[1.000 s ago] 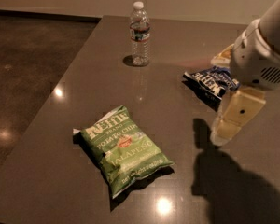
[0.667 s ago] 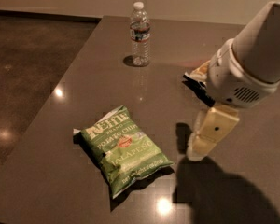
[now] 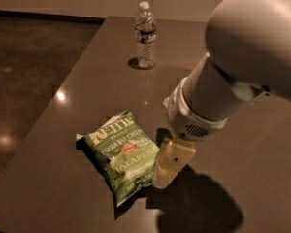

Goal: Pick green jalapeno chip bag

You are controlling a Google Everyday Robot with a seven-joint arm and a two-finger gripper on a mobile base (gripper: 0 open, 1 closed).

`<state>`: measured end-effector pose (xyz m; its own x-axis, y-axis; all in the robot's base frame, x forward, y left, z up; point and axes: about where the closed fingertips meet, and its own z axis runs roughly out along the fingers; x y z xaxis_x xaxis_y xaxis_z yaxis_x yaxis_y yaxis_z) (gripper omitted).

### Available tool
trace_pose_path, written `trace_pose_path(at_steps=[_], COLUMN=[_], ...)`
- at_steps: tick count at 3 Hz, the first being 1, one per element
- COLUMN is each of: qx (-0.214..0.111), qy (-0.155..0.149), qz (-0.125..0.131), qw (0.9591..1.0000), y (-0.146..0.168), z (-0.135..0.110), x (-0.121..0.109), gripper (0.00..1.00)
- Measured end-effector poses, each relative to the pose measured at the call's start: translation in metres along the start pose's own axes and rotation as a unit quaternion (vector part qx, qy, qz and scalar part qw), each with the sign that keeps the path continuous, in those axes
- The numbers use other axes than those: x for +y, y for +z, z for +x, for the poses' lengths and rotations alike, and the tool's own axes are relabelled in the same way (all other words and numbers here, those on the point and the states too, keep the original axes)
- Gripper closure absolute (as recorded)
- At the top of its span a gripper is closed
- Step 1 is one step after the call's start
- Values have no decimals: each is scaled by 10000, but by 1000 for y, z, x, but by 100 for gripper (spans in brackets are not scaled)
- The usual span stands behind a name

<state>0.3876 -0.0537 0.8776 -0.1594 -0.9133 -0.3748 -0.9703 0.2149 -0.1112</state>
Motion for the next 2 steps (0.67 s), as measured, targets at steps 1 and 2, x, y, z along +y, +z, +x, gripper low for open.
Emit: trace_pose_path(at_steps=[1,2], qx=[110,207], qy=[-54,-148], qz=[-46,-159], qw=[9999,9996], y=[26,44], z=[-11,-20], x=[11,20], gripper=[0,0])
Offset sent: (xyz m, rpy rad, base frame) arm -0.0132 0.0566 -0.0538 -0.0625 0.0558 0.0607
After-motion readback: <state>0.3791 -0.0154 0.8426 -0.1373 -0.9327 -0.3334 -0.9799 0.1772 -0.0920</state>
